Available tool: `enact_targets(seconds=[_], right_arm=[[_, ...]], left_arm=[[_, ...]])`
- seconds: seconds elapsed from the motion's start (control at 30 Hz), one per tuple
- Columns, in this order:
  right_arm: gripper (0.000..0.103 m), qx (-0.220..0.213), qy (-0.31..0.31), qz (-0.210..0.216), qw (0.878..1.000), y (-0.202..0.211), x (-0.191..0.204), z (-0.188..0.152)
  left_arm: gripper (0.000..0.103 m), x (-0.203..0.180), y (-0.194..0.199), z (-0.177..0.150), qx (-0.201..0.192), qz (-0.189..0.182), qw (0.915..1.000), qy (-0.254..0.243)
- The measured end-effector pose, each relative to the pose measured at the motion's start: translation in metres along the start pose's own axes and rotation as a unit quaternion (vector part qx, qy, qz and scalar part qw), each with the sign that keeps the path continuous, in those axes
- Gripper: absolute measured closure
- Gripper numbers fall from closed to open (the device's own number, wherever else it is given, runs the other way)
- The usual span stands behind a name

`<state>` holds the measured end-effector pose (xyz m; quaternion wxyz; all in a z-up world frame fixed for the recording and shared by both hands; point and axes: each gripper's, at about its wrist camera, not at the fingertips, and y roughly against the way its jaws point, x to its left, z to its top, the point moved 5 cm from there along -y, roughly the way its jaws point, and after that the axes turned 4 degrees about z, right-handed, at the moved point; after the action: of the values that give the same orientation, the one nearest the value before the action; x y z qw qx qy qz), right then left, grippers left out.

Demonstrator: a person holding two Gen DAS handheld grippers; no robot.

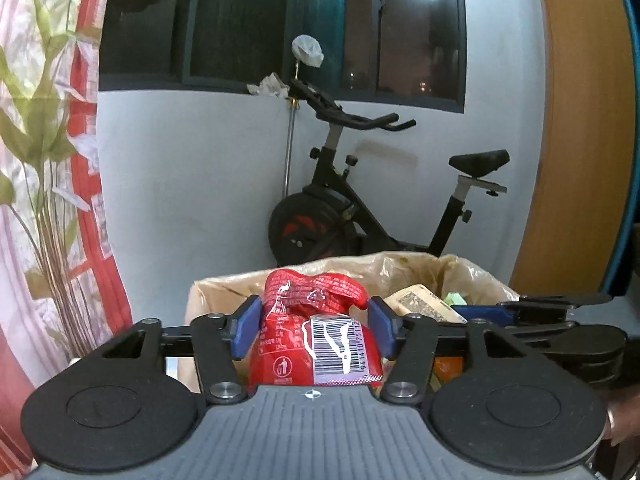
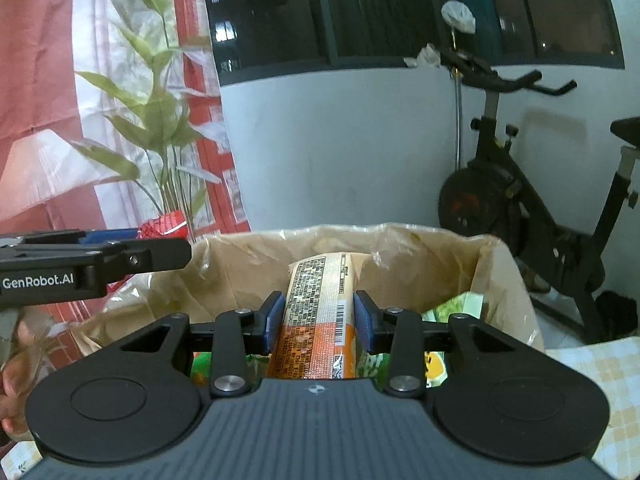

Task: Organize snacks
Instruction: 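Open both grippers over the box to drop the snacks inside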

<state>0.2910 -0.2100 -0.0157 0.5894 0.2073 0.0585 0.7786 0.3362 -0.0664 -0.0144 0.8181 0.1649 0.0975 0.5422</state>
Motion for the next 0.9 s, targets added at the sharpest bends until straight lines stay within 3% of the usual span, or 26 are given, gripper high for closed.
enact_targets(seconds=[0.17,0.5,0.9], right_arm=[[0.053,-0.005,-0.002,-0.007,1.0,0.011,-0.003,0.001],[0.053,-0.003,0.05,-0.001,0.999,0.038,0.009,-0.008],[0.053,-0.008,0.067,0.006,0.998,0.069,0.023,-0.029]], left_arm=[[0.03,0.008,0.006,-0.007,0.009,0.018,0.9997,0.012],[0.026,0.02,0.038,-0.01,0.015,0.026,0.9989,0.036],[0.026,0.029,0.096,-0.039,0.013,0.037,0.9964,0.075]])
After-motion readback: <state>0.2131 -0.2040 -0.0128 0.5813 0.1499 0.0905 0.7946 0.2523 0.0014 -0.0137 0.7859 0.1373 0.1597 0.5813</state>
